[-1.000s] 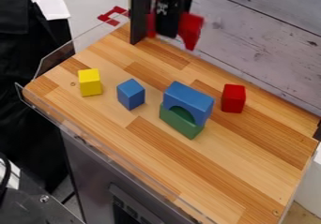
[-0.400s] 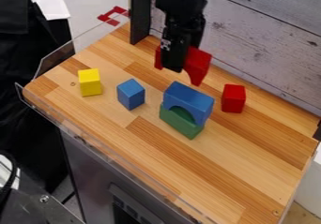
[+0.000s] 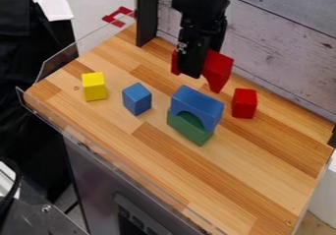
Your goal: Put the red ark to the blue ark
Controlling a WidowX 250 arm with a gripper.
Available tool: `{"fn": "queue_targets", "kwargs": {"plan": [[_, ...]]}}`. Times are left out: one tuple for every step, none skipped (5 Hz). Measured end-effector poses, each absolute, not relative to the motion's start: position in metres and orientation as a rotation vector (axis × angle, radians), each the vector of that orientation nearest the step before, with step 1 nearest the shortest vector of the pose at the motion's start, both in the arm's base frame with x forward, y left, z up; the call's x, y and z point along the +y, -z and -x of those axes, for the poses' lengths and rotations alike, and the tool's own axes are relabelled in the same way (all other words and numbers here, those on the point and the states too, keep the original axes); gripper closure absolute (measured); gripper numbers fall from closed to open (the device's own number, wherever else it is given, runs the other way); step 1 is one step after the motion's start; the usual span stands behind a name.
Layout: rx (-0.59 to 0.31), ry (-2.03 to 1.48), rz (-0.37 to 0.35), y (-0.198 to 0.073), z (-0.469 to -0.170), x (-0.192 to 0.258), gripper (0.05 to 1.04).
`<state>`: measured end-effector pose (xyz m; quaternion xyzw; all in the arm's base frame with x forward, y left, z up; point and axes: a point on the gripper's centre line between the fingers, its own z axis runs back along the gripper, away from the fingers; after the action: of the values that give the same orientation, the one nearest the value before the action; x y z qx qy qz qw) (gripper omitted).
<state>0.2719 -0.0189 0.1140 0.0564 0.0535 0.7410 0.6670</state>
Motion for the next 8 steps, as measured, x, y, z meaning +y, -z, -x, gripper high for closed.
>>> {"fn": "queue_targets", "kwargs": {"plan": [[0.125, -1.677, -0.128, -0.114, -0.272, -0.019, 0.491], [0.157, -1.694, -0.148, -0.105, -0.272, -0.017, 0.491], [0.182, -1.701, -0.166, -0.097, -0.273, -0.016, 0.491], [0.184, -1.715, -0.157, -0.096, -0.274, -0.012, 0.491], [0.196, -1.725, -0.163, -0.092, -0.275, -0.009, 0.491], [0.197, -1.73, -0.151, -0.091, -0.276, -0.007, 0.491], [0.212, -1.721, -0.146, -0.089, -0.274, -0.01, 0.491], [0.214, -1.711, -0.151, -0.088, -0.273, -0.012, 0.491]]}}
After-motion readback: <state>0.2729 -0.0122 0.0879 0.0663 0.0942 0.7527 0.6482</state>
